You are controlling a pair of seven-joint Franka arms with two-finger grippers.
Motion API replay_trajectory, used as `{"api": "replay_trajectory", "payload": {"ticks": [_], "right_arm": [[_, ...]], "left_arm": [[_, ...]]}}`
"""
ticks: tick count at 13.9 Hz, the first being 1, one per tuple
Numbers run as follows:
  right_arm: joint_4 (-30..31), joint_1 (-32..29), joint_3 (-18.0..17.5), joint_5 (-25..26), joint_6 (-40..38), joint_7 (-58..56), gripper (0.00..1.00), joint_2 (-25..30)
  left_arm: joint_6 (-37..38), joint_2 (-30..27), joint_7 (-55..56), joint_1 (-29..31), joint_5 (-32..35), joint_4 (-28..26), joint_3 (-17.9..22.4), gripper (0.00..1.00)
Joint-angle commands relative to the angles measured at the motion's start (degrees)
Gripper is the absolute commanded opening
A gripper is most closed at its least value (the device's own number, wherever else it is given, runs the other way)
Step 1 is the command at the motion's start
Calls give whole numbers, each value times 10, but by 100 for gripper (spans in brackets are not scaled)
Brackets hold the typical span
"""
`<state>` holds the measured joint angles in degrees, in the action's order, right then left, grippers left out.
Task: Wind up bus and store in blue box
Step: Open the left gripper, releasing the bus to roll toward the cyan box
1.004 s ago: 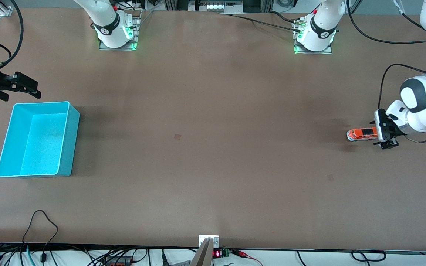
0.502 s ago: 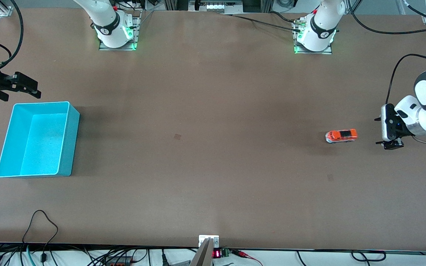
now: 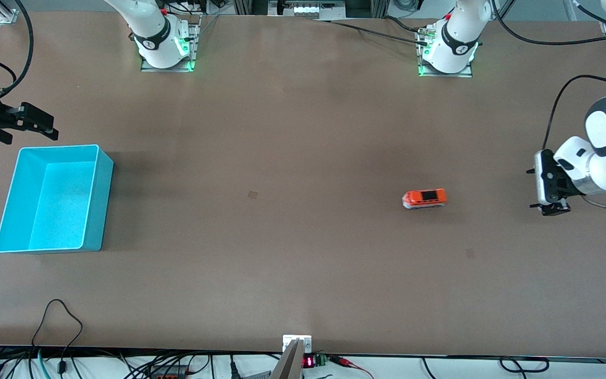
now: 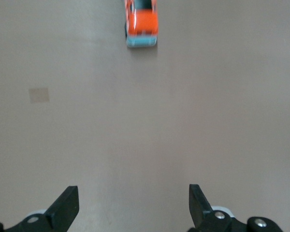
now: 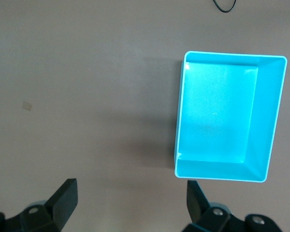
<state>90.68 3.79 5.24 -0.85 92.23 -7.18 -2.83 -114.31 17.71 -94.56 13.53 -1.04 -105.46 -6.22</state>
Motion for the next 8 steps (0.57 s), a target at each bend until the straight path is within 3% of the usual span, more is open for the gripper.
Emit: {"api": "replay_trajectory", "payload": {"ticks": [1,8], "right_arm": [[-6,-4,-2,-9,-4,-8,100,-4],[-6,-4,-2,-10,-4,-4,100,-5]], "left_arm": [[8,2,90,-31,-14,22,2,100],[12,1,344,-80,-13,88,2,100]]}}
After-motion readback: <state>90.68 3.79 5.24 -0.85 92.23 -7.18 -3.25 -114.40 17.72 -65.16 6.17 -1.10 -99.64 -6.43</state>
